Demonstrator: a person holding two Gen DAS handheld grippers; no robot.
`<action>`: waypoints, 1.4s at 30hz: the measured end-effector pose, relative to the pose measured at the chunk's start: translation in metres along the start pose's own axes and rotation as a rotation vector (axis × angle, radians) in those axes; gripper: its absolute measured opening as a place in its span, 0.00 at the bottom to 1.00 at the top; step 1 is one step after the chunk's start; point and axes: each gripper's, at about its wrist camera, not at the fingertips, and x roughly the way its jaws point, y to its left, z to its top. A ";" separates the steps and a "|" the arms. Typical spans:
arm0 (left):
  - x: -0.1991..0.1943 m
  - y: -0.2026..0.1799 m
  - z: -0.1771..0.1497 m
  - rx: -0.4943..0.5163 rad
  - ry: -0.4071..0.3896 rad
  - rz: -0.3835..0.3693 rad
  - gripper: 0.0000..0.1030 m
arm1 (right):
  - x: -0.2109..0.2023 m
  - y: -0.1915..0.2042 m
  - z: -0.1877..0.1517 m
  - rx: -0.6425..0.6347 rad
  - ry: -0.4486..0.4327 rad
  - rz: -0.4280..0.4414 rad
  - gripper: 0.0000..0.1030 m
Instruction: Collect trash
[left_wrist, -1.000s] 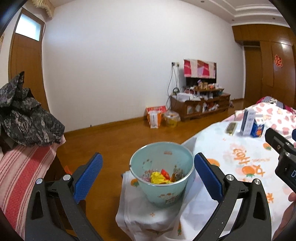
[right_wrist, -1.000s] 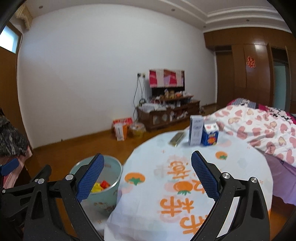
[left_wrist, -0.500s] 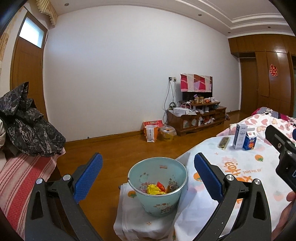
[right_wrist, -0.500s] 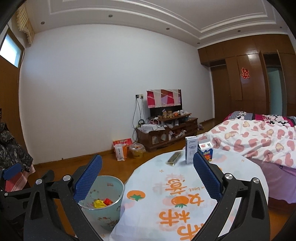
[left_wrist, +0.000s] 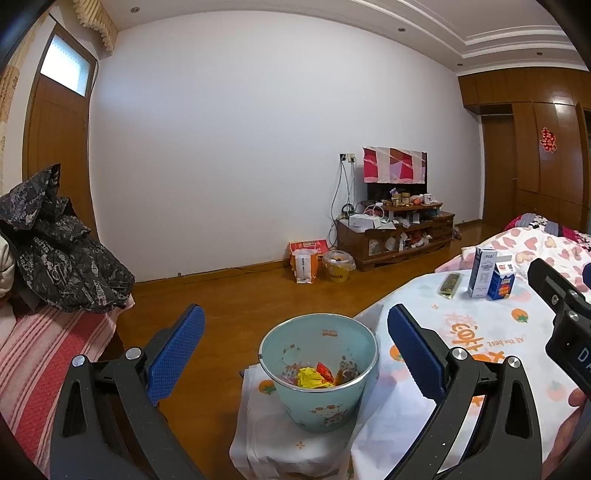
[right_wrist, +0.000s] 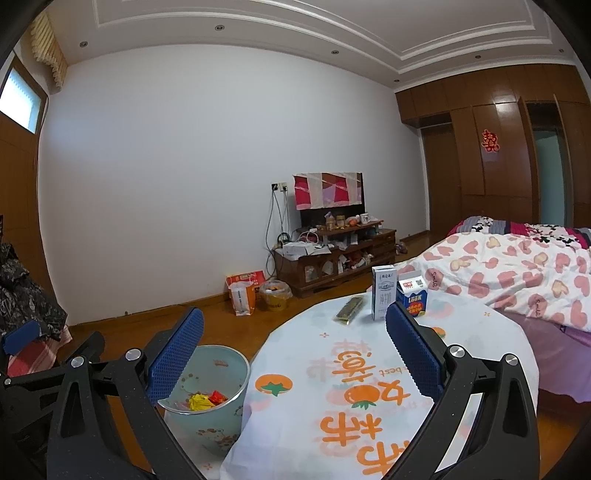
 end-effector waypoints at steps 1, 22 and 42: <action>-0.001 0.000 0.000 0.002 -0.002 0.003 0.94 | 0.000 0.000 0.000 -0.002 0.002 0.001 0.94; 0.000 0.003 0.002 0.003 0.014 0.002 0.94 | 0.006 -0.006 -0.003 0.016 0.033 -0.007 0.94; 0.006 0.006 0.001 0.000 0.037 0.051 0.94 | 0.008 -0.008 -0.003 0.018 0.041 -0.011 0.94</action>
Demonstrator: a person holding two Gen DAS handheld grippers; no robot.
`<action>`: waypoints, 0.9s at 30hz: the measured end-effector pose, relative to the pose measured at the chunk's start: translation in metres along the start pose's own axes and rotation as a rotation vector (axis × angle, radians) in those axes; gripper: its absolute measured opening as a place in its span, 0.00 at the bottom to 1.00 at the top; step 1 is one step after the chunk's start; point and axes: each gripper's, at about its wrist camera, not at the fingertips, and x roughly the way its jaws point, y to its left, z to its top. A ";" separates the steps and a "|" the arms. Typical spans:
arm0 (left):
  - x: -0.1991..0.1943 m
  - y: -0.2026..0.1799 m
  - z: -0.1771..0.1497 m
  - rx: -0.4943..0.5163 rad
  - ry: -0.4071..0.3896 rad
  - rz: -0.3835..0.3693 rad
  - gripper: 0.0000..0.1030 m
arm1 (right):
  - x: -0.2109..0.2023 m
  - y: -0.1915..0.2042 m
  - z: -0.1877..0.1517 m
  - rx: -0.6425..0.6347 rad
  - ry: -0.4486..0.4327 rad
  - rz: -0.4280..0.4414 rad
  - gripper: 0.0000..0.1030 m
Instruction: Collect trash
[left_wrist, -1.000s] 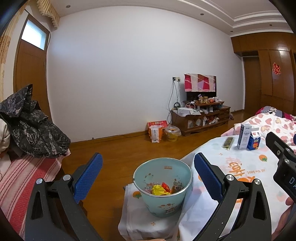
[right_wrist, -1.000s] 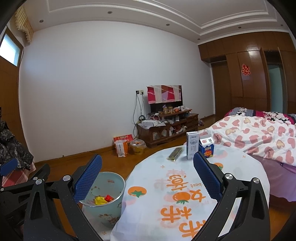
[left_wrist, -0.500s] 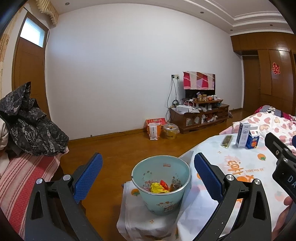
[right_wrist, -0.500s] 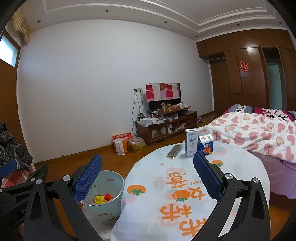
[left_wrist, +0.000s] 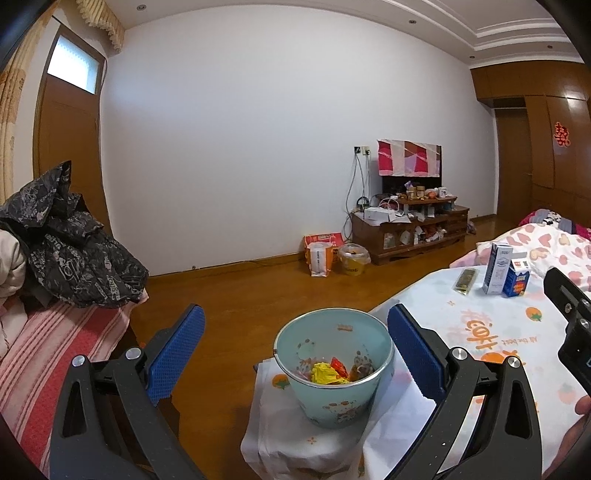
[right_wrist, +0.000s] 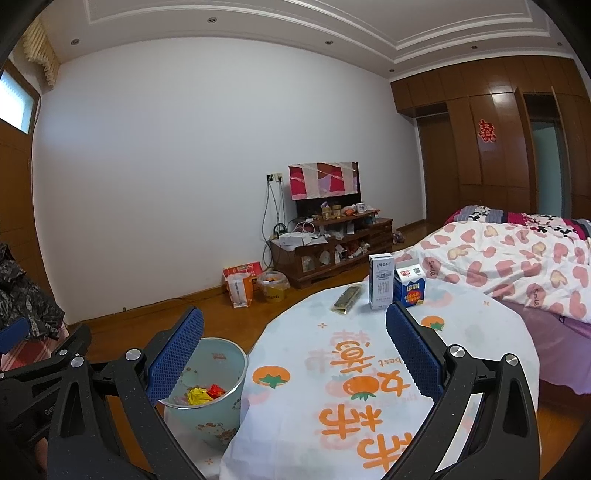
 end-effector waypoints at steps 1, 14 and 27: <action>0.000 -0.001 0.000 0.004 0.004 -0.005 0.94 | 0.000 0.000 0.000 0.002 0.002 -0.001 0.94; 0.007 0.005 -0.003 -0.043 0.046 -0.050 0.87 | 0.003 0.001 -0.003 0.002 0.015 -0.005 0.94; 0.012 0.002 -0.005 -0.030 0.070 -0.036 0.87 | 0.006 0.000 -0.004 0.009 0.028 -0.010 0.94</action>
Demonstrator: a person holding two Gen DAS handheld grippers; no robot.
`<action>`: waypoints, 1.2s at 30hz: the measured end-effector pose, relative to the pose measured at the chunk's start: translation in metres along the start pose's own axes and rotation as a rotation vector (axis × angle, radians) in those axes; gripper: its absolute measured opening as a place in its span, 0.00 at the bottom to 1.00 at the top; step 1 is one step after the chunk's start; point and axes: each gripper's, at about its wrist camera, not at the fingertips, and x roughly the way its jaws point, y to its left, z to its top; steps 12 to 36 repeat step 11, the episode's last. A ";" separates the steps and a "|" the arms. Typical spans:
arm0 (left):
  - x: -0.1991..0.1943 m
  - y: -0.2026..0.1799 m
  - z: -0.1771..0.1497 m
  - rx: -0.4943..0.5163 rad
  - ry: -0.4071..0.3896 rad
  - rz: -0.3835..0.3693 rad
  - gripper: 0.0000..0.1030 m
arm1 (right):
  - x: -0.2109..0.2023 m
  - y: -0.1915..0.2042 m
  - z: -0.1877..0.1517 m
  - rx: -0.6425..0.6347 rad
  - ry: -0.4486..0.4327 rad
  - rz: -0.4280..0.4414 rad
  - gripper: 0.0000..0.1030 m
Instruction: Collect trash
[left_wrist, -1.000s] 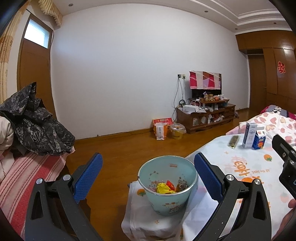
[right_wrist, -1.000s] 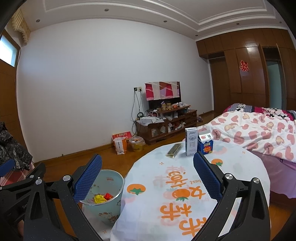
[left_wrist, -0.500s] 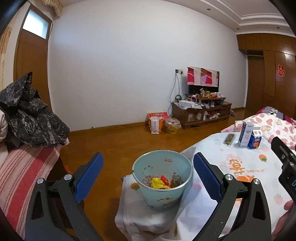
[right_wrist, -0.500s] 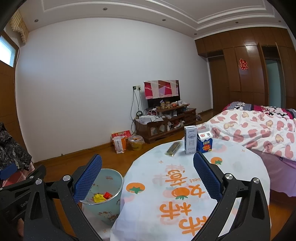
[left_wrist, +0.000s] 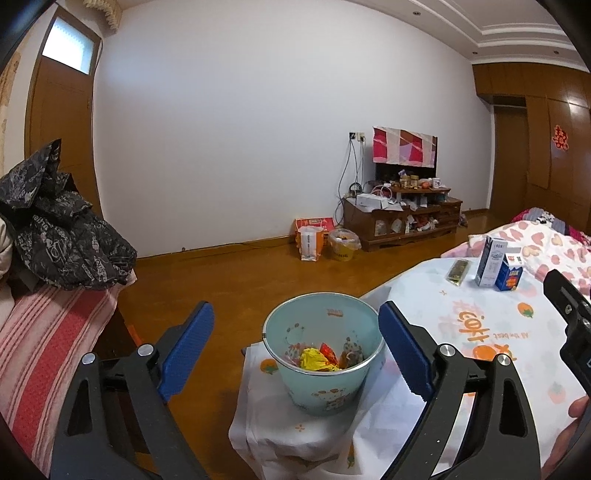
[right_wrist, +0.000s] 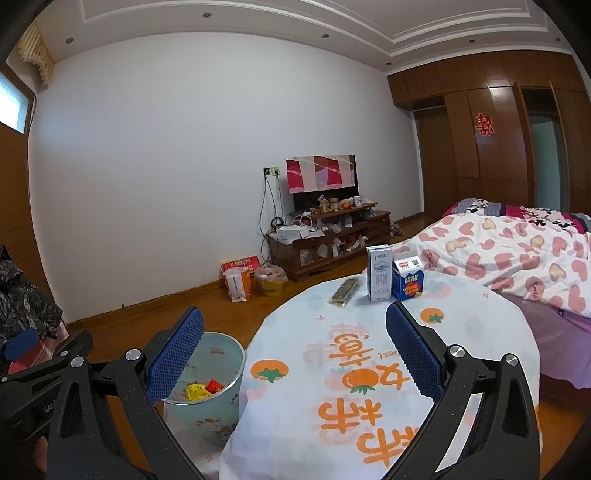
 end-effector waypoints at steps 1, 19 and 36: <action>0.000 0.000 0.000 -0.001 0.003 -0.004 0.88 | 0.000 0.000 0.000 0.001 0.001 -0.002 0.94; 0.001 -0.002 0.000 0.010 0.002 0.003 0.94 | 0.001 -0.002 0.000 0.014 0.007 -0.009 0.94; 0.001 -0.002 0.000 0.010 0.002 0.003 0.94 | 0.001 -0.002 0.000 0.014 0.007 -0.009 0.94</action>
